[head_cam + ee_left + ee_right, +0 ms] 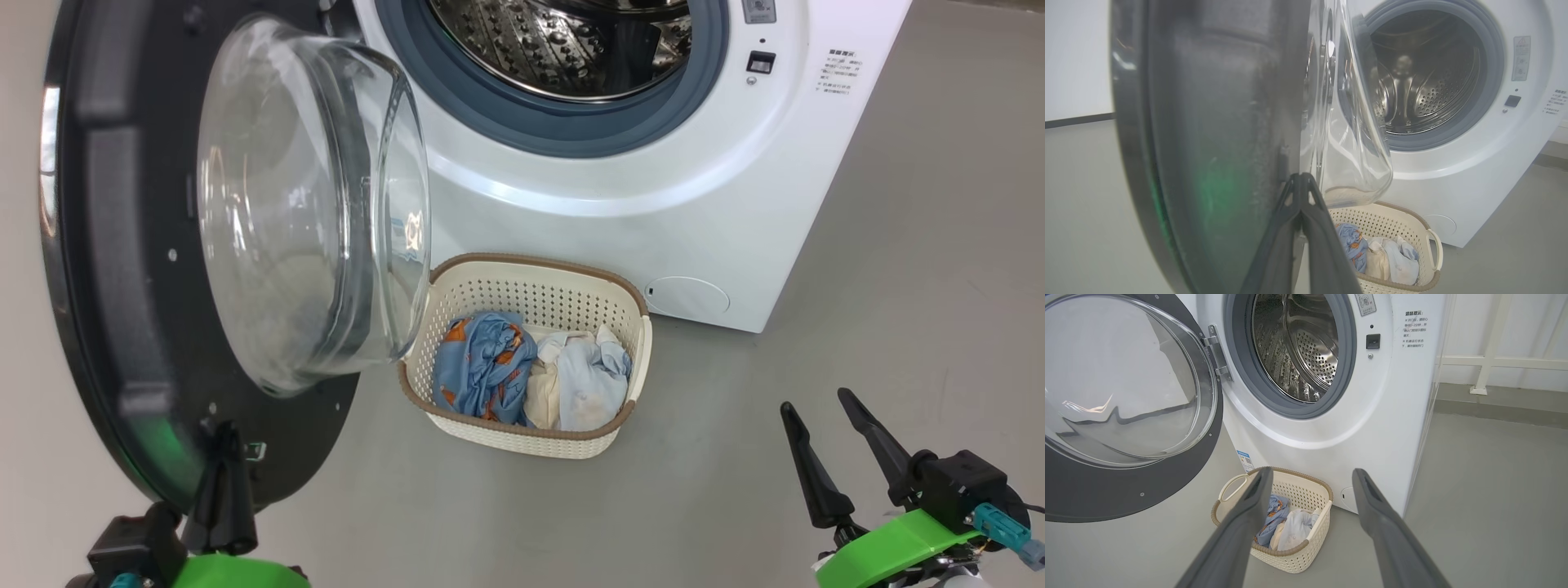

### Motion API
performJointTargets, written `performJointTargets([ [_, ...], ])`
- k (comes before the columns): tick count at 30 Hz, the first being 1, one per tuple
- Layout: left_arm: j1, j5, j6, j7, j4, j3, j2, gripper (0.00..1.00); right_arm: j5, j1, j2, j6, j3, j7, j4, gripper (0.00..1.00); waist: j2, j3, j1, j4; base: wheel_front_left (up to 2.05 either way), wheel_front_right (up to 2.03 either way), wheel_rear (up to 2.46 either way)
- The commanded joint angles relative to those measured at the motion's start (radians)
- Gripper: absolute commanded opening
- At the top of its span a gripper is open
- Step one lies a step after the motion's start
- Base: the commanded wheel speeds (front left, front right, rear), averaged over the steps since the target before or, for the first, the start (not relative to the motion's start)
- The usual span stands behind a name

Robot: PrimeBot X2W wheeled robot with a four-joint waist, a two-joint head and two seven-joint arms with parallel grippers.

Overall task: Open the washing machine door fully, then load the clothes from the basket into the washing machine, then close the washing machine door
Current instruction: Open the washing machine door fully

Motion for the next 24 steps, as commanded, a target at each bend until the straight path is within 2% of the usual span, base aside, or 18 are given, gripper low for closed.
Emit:
performJointTargets([
  [1,-0.026,-0.013,0.01,-0.006,-0.005,0.054,0.032,0.0,-0.009,0.0,-0.013,0.002,0.026,-0.012,-0.031,1.0,0.0,-0.002,0.0,0.002,0.0,0.0,0.0],
  [11,-0.044,-0.045,0.016,-0.017,0.063,0.117,0.042,0.0,-0.036,-0.011,-0.007,0.002,0.059,-0.011,-0.079,1.0,0.0,-0.003,0.0,0.0,0.0,0.0,0.0],
  [24,-0.129,-0.056,-0.006,-0.023,0.145,0.214,0.063,0.0,-0.039,-0.019,-0.023,0.002,0.054,0.009,-0.11,1.0,0.0,0.033,0.0,-0.008,0.0,0.0,0.0],
])
